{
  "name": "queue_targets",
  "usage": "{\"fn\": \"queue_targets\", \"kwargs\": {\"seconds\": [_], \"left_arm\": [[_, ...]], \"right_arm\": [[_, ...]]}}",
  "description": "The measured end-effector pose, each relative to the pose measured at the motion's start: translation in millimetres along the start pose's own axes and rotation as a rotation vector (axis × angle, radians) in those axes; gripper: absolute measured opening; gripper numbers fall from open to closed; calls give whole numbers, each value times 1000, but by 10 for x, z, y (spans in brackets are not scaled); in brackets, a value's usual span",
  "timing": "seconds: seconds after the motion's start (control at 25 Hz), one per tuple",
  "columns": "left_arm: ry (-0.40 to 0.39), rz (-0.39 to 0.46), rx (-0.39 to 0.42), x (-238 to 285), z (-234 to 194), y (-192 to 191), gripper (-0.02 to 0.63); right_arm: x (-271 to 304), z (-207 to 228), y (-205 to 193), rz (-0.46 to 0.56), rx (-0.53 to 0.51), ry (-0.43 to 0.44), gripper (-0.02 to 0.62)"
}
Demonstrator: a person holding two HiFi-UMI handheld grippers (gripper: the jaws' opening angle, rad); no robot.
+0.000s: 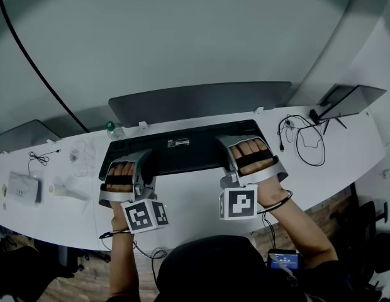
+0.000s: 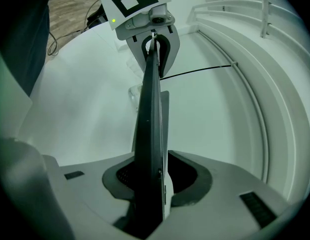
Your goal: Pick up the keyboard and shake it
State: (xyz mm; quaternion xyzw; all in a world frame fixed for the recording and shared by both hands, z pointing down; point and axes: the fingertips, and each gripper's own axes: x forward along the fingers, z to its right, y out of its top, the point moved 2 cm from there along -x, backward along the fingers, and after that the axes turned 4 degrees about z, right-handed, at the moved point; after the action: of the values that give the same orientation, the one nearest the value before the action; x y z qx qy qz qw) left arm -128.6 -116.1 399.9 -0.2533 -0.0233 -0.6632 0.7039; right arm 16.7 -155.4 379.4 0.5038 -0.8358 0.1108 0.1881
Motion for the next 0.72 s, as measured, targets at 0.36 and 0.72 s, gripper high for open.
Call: {"fn": "queue_targets", "kwargs": {"seconds": [0.36, 0.72], "left_arm": [[33, -64, -23, 38, -67, -191, 95], [29, -72, -77, 66, -60, -323, 95]], "right_arm": [[-75, 105, -17, 6, 15, -59, 121], [-146, 155, 3, 39, 67, -92, 121]]}}
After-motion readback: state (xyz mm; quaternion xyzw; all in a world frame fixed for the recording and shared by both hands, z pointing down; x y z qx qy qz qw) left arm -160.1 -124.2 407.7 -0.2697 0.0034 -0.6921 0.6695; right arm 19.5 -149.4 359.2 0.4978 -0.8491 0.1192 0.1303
